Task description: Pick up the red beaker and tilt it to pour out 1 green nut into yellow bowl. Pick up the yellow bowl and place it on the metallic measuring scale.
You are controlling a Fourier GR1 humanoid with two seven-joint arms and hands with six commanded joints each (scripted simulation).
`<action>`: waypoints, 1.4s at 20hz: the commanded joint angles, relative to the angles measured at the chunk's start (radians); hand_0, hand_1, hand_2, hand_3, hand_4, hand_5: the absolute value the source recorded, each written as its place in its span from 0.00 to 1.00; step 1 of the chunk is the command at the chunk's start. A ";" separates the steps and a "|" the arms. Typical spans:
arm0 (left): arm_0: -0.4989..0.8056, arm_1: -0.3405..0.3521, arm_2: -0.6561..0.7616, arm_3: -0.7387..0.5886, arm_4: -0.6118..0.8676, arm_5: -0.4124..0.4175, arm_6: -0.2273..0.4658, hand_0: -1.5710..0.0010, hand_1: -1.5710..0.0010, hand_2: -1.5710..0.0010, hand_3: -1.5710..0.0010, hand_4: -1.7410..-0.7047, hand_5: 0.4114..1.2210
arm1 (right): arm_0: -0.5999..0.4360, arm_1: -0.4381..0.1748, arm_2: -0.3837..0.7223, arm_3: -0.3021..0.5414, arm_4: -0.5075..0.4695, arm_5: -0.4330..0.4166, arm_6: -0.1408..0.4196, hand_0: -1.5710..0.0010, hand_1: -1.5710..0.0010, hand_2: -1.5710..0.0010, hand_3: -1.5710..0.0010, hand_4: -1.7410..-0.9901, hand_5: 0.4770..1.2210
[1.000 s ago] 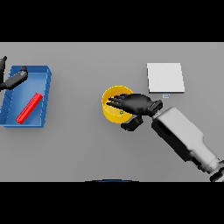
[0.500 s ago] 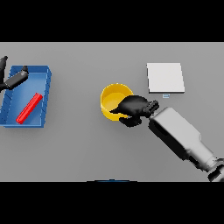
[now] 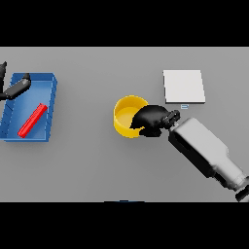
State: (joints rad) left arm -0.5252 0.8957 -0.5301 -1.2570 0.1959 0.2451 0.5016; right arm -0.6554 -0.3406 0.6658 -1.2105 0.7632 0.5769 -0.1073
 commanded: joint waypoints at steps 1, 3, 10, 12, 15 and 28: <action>0.001 0.008 0.002 0.000 -0.003 -0.002 -0.007 1.00 1.00 1.00 1.00 0.91 0.39 | 0.002 -0.007 -0.002 -0.017 -0.004 0.005 0.007 0.04 0.04 0.08 0.24 0.03 0.98; -0.008 0.007 0.001 -0.008 0.000 -0.005 0.007 1.00 1.00 1.00 1.00 0.91 0.39 | 0.005 -0.033 -0.020 -0.070 -0.037 0.030 0.002 0.02 0.03 0.05 0.24 0.02 0.99; -0.013 0.003 0.003 -0.001 0.008 -0.016 0.004 1.00 1.00 1.00 1.00 0.91 0.38 | -0.056 -0.099 -0.082 -0.193 -0.081 0.106 0.110 0.00 0.01 0.02 0.17 0.02 1.00; -0.013 0.001 0.004 0.002 0.007 -0.009 0.010 1.00 1.00 1.00 1.00 0.90 0.38 | -0.052 -0.109 -0.103 -0.213 -0.100 0.119 0.136 0.00 0.00 0.01 0.20 0.03 1.00; -0.013 0.010 0.000 -0.001 -0.005 -0.007 0.004 1.00 1.00 1.00 1.00 0.91 0.38 | -0.076 -0.130 -0.121 -0.211 -0.112 0.123 0.133 0.00 0.00 0.01 0.21 0.03 1.00; 0.010 0.047 0.001 -0.083 0.001 0.011 0.083 1.00 1.00 1.00 1.00 0.88 0.44 | -0.175 -0.241 -0.211 0.103 -0.092 -0.052 0.055 0.00 0.00 0.00 0.24 0.03 1.00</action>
State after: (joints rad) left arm -0.5150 0.9424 -0.5296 -1.3399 0.1968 0.2558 0.5851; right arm -0.8304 -0.5816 0.4546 -1.1071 0.6707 0.5248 -0.0481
